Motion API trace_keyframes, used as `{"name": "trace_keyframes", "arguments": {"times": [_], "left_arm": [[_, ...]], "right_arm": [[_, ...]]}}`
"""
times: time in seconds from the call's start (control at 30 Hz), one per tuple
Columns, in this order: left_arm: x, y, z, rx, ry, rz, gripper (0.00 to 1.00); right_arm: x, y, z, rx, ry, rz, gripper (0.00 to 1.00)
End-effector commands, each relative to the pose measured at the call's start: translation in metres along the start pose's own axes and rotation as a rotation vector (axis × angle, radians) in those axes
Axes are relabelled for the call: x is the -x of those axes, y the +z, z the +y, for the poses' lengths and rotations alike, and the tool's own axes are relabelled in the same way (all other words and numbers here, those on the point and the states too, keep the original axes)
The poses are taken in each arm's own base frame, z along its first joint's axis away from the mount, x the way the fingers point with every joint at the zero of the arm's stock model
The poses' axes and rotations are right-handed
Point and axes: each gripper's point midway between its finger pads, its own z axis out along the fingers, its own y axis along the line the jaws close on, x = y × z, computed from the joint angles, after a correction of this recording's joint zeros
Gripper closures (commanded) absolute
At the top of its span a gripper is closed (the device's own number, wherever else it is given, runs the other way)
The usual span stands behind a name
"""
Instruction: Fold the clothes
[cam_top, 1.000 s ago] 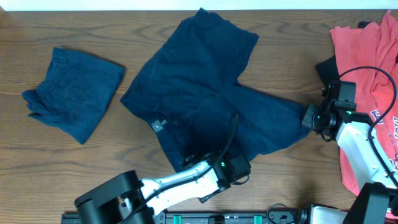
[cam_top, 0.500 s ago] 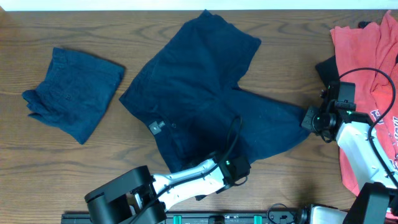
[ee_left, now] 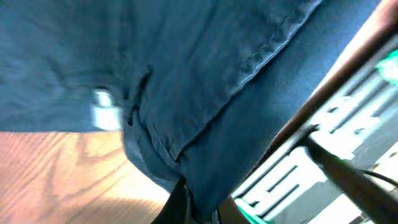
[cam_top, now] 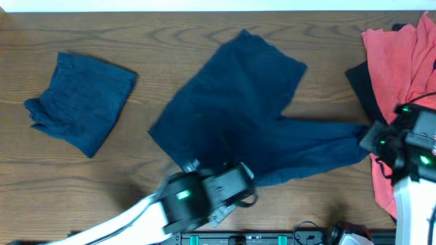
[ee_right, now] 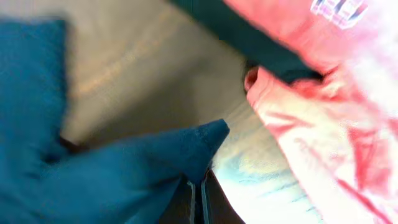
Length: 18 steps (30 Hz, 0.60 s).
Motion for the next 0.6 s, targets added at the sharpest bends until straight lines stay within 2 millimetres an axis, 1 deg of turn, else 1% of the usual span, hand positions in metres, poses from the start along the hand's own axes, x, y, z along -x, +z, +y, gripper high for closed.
{"name": "trace_keyframes", "arguments": {"times": [0.0, 0.03, 0.07, 0.13, 0.2, 0.27, 0.33, 0.43, 0.5, 0.57], "left_arm": [[0.003, -0.029, 0.006, -0.027, -0.131, -0.130, 0.94], [0.006, -0.039, 0.017, 0.014, -0.191, -0.189, 0.94], [0.007, -0.044, 0.025, 0.041, -0.225, -0.226, 0.94], [0.010, -0.055, 0.044, 0.116, -0.303, -0.305, 0.94], [0.013, -0.064, 0.059, 0.183, -0.358, -0.364, 0.94], [0.015, -0.067, 0.071, 0.248, -0.399, -0.398, 0.94], [0.018, -0.067, 0.081, 0.315, -0.431, -0.419, 0.94], [0.022, -0.063, 0.098, 0.419, -0.511, -0.440, 0.94], [0.023, -0.057, 0.108, 0.467, -0.546, -0.434, 0.94], [0.025, -0.048, 0.119, 0.505, -0.588, -0.410, 0.94]], "right_arm": [[0.027, -0.037, 0.007, 0.026, -0.020, -0.121, 0.99], [0.033, -0.048, 0.015, 0.056, -0.040, -0.149, 0.99], [0.036, -0.051, 0.020, 0.075, -0.055, -0.160, 0.99], [0.046, -0.062, 0.041, 0.161, -0.112, -0.197, 0.99], [0.059, -0.068, 0.065, 0.249, -0.168, -0.245, 0.99], [0.069, -0.068, 0.085, 0.302, -0.201, -0.286, 0.99], [0.078, -0.064, 0.104, 0.345, -0.233, -0.317, 0.99], [0.089, -0.052, 0.138, 0.411, -0.296, -0.354, 0.99], [0.092, -0.041, 0.157, 0.439, -0.343, -0.365, 0.99], [0.093, -0.022, 0.176, 0.459, -0.372, -0.359, 0.99]]}}
